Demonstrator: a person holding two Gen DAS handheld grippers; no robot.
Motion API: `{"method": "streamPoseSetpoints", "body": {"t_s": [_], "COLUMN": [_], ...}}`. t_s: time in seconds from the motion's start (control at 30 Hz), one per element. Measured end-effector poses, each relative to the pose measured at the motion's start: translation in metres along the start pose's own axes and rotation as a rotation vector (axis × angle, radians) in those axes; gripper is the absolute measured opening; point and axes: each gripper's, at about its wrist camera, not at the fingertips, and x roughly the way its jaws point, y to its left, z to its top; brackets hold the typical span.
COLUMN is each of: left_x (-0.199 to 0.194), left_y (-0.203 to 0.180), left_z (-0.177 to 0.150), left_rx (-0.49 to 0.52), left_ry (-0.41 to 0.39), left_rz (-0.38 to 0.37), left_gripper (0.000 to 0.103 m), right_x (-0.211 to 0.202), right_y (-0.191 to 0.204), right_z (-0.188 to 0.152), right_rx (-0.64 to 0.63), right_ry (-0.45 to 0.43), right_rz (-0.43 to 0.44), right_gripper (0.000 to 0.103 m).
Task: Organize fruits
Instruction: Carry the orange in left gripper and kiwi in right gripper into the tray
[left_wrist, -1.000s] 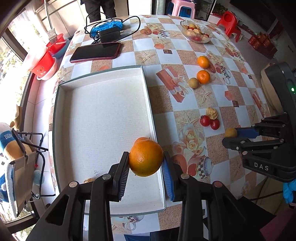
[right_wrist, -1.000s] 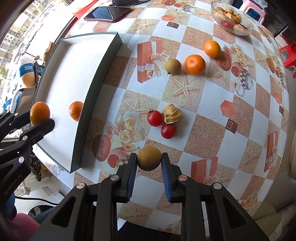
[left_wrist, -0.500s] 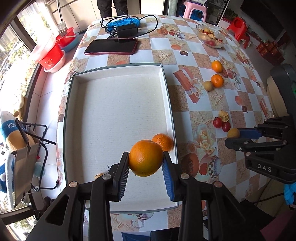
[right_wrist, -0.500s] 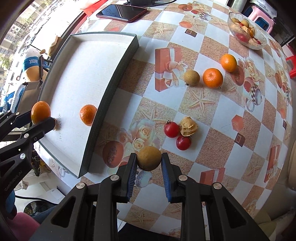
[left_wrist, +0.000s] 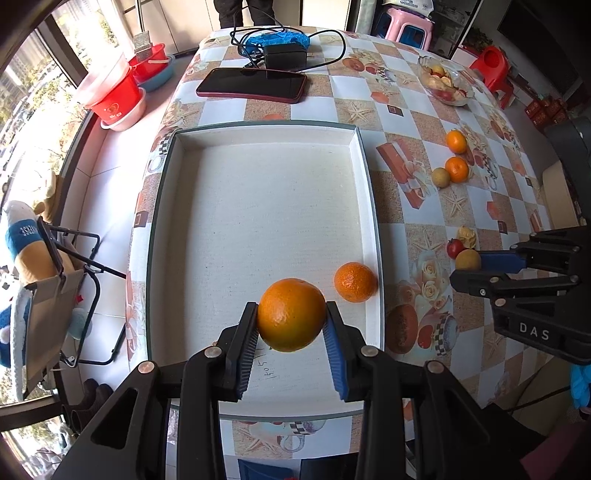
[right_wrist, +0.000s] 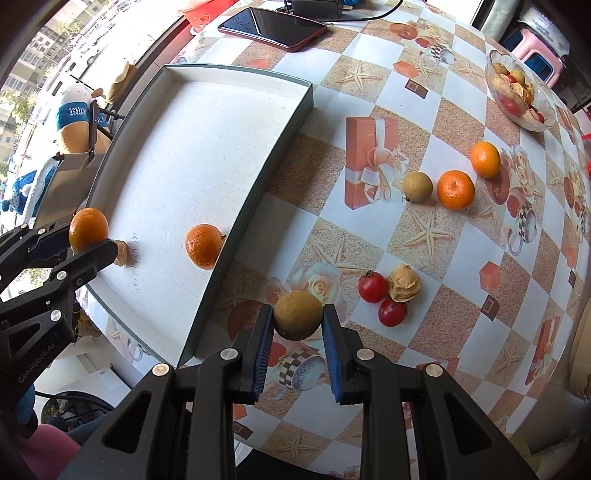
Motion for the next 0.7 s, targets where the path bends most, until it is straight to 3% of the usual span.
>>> {"method": "streamPoseSetpoints", "body": {"t_s": [0.7], "left_x": [0.003], "left_y": [0.045], "left_z": [-0.012], "left_rx": [-0.097], "left_ry": [0.016], "left_rz": [0.023], "left_gripper": [0.038], "right_x": [0.002], "right_y": [0.05], "right_z": [0.039], "right_rx": [-0.086], "right_ry": [-0.021], "right_rz": [0.027], "right_gripper": [0.028]}}
